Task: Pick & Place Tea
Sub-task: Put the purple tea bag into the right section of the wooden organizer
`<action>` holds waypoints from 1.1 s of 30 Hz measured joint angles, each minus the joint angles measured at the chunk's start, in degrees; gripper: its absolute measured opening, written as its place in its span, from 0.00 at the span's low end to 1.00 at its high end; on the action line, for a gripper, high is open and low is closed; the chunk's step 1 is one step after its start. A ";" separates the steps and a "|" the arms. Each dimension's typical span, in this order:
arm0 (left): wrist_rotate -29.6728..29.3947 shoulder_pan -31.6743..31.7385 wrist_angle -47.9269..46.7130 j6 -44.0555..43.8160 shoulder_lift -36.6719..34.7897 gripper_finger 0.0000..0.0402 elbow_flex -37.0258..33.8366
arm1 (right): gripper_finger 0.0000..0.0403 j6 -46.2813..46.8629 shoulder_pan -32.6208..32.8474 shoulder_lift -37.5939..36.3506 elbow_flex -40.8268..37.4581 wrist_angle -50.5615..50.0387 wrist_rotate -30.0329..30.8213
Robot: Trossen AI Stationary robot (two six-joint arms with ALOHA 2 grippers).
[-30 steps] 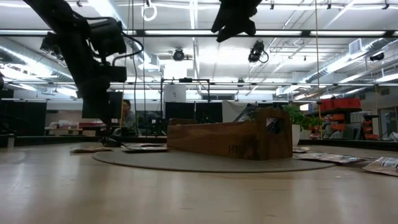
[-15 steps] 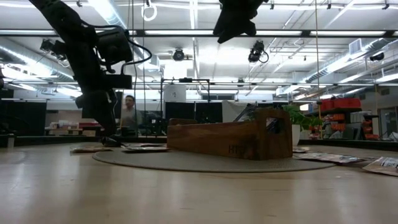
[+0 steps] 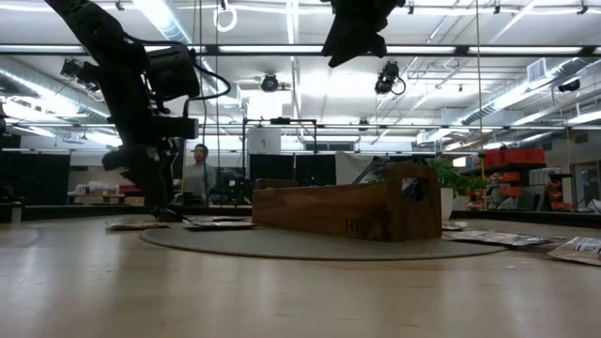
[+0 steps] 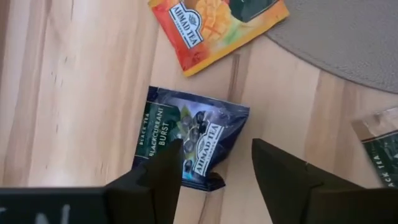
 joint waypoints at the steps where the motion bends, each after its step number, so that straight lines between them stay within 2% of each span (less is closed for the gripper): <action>1: 0.60 0.02 0.03 0.01 0.26 0.48 0.00 | 0.41 -0.04 0.00 0.00 0.00 0.06 0.00; 4: 2.00 0.02 -0.24 0.05 2.27 0.46 0.04 | 0.41 -0.41 -0.17 0.00 0.00 0.29 0.00; 8: 0.08 0.02 0.31 -0.02 5.80 0.44 0.05 | 0.41 -0.38 -0.37 0.02 0.00 0.44 0.04; 13: -0.62 -0.05 0.54 -0.24 6.90 0.38 0.26 | 0.41 -0.14 -0.37 0.02 0.00 0.35 0.04; 18: -2.39 0.08 0.38 -1.61 7.13 0.22 2.32 | 0.41 0.49 -0.37 0.02 -0.02 0.33 0.04; 21: -2.17 0.02 0.53 -1.61 7.10 0.09 3.68 | 0.41 0.63 -0.37 0.02 -0.02 0.33 0.04; 23: -1.62 0.11 0.50 -1.88 7.10 0.03 4.21 | 0.41 0.63 -0.37 0.02 -0.02 0.33 0.04; 27: 1.09 0.55 -0.34 -3.53 7.08 0.03 4.31 | 0.41 0.77 -0.37 0.02 -0.02 0.33 0.04; 33: 1.21 -0.05 -3.99 -7.97 4.78 0.02 4.88 | 0.41 1.11 -0.43 0.02 -0.02 0.38 0.04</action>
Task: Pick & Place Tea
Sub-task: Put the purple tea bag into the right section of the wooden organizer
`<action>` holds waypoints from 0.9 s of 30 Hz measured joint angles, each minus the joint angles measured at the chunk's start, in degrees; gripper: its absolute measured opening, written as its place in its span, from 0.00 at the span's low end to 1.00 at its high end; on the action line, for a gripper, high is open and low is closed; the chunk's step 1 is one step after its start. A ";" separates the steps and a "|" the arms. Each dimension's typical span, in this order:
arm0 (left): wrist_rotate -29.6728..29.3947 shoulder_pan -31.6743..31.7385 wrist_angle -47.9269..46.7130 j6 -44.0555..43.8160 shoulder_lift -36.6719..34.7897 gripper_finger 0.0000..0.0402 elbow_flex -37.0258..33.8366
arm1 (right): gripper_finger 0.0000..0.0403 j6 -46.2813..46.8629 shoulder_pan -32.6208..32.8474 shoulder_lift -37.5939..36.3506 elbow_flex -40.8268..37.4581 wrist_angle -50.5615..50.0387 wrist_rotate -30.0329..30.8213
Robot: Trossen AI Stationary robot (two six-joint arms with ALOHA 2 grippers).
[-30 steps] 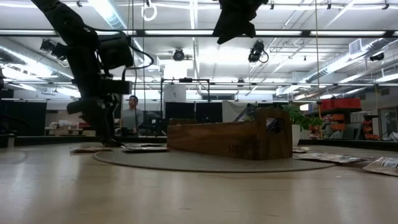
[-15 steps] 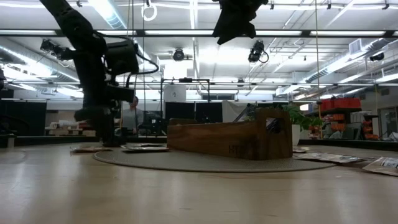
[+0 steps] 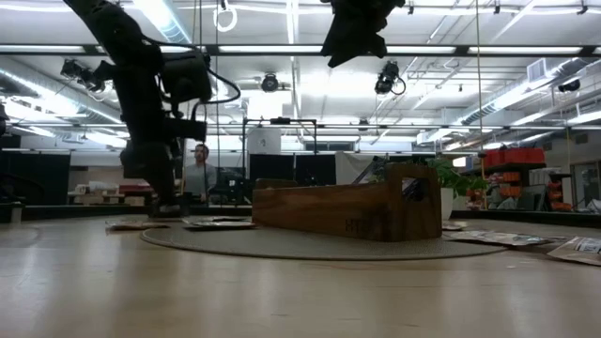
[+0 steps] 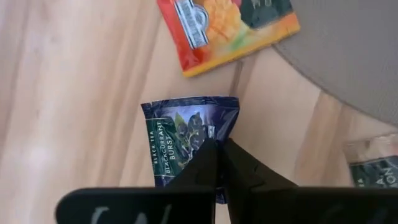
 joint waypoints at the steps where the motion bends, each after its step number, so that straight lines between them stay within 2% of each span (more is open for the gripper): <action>1: -0.56 -0.27 -0.83 -0.02 -0.77 0.02 0.52 | 0.41 0.17 -0.17 0.00 0.00 0.20 -0.22; 6: -2.65 -2.51 -1.81 0.65 -4.92 0.02 4.82 | 0.41 1.90 -1.35 0.00 -0.02 4.60 -6.54; 15: -11.65 -9.86 -3.10 5.05 -7.86 0.02 14.98 | 0.41 11.25 -5.49 -0.07 -0.02 10.70 -18.18; 20: -13.16 -13.54 -2.89 10.29 -7.86 0.02 19.76 | 0.41 18.36 -9.29 -0.16 -0.02 11.57 -27.11; 24: -14.73 -15.04 -2.11 13.76 -7.84 0.02 21.48 | 0.41 19.97 -11.97 -0.17 -0.02 11.54 -29.38; 27: -14.92 -15.78 -0.86 15.42 -7.84 0.02 22.33 | 0.41 21.93 -14.64 -0.15 -0.02 13.54 -34.67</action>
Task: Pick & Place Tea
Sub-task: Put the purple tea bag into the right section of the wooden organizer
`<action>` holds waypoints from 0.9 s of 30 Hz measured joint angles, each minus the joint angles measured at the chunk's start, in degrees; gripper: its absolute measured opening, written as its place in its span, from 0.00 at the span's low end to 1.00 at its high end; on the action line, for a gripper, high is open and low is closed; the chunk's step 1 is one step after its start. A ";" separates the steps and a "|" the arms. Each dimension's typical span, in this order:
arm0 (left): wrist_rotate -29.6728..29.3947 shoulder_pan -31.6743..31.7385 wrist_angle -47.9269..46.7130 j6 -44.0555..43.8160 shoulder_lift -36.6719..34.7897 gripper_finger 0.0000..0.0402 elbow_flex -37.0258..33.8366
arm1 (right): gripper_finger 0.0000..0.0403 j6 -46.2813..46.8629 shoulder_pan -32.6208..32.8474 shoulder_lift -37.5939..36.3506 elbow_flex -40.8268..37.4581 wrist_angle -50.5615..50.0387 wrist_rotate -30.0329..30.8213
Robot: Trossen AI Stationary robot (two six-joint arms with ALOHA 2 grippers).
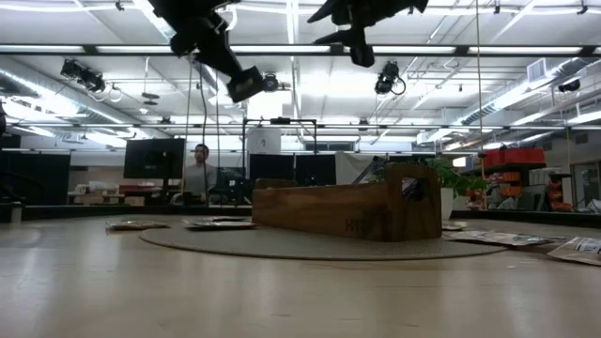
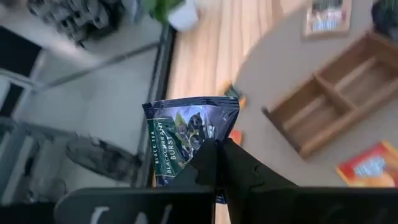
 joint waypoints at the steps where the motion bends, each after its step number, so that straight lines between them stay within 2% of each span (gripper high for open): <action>1: 0.00 -0.35 0.72 1.00 0.00 0.02 0.11 | 0.41 1.25 -0.82 0.30 0.00 1.50 -2.01; 5: 0.02 -1.63 4.69 5.08 0.02 0.02 0.25 | 0.41 6.64 -3.02 2.64 0.00 5.86 -7.66; 11: -0.01 -3.18 8.26 10.64 0.02 0.02 0.31 | 0.41 12.41 -2.29 6.33 -0.02 9.76 -13.90; 19: -0.76 -6.03 8.79 16.07 0.02 0.02 0.31 | 0.41 15.87 -1.13 8.72 -0.02 11.69 -15.95; 27: -1.94 -7.26 9.48 17.61 0.04 0.02 0.31 | 0.41 17.96 -0.36 11.67 -0.02 12.44 -17.97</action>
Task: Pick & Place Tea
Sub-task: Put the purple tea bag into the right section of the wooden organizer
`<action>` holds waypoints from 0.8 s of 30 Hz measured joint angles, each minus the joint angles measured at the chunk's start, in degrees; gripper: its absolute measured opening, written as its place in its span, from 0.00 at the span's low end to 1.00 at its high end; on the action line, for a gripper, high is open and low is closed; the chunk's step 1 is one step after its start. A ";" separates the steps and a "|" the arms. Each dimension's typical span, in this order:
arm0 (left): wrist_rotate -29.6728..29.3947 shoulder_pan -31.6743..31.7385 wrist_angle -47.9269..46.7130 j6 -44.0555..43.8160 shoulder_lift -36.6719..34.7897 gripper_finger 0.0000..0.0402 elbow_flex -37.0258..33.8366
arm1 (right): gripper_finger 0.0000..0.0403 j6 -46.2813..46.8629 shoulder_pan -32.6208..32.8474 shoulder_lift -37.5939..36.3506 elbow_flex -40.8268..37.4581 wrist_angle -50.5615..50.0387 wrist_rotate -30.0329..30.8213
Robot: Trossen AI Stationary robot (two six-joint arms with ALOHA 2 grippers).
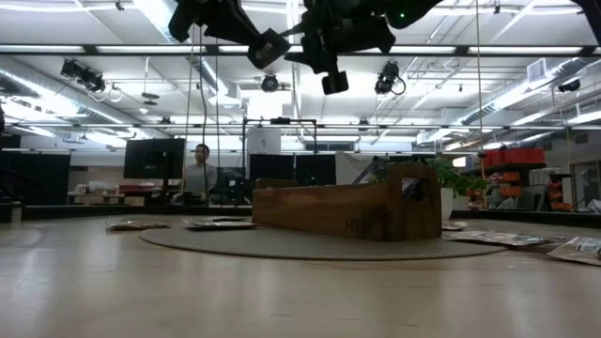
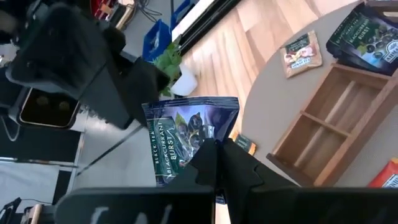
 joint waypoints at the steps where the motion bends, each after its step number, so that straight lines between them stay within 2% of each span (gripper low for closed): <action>1: -0.01 0.02 0.02 0.07 0.01 0.02 0.00 | 0.41 0.00 0.29 -0.02 0.00 0.17 -0.04; 14: 0.02 0.02 0.55 0.44 0.01 0.02 0.00 | 0.40 0.40 1.70 2.21 0.04 0.12 0.06; 24: 0.03 0.02 -0.02 -0.88 0.01 0.02 0.00 | 0.20 0.31 1.59 2.89 0.04 1.88 -0.07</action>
